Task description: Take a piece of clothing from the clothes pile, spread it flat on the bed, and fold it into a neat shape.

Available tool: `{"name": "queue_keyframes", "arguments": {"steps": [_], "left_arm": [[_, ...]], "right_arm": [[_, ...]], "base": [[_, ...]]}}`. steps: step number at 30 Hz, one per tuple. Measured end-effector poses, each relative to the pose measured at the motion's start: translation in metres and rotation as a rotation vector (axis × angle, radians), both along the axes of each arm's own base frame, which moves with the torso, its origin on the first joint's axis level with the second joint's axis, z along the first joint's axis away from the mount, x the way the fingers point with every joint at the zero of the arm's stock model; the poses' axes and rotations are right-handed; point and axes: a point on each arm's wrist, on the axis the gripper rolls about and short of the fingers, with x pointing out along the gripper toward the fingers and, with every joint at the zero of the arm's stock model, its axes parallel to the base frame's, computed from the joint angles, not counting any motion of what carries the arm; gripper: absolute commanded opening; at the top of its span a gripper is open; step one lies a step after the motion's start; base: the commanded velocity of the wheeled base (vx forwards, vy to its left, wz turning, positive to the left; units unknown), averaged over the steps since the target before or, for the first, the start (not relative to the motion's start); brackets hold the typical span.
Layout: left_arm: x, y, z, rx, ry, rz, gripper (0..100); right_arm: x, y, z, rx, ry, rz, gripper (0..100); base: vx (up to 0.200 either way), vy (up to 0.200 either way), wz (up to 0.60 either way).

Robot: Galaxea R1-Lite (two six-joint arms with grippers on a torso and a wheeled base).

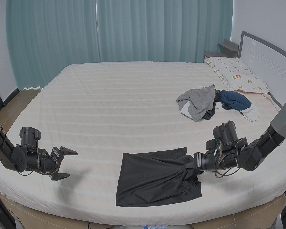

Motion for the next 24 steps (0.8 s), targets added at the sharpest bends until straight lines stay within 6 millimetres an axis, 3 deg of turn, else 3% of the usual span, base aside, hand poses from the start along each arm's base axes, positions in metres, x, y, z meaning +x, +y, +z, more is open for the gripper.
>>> {"name": "queue_keyframes", "arguments": {"steps": [7, 8, 24], "left_arm": [[0.0, 0.0, 0.0, 0.0, 0.0, 0.0, 100], [0.0, 0.0, 0.0, 0.0, 0.0, 0.0, 100], [0.0, 0.0, -0.001, 0.002, 0.003, 0.0, 100]], "right_arm": [[-0.002, -0.008, 0.008, 0.034, -0.01, 0.009, 0], [-0.002, -0.008, 0.009, 0.044, -0.009, 0.02, 100], [0.003, -0.018, 0.001, 0.055, 0.015, 0.027, 100]], "base": [[0.0, 0.0, 0.0], [0.0, 0.0, 0.0], [0.0, 0.0, 0.0]]}}
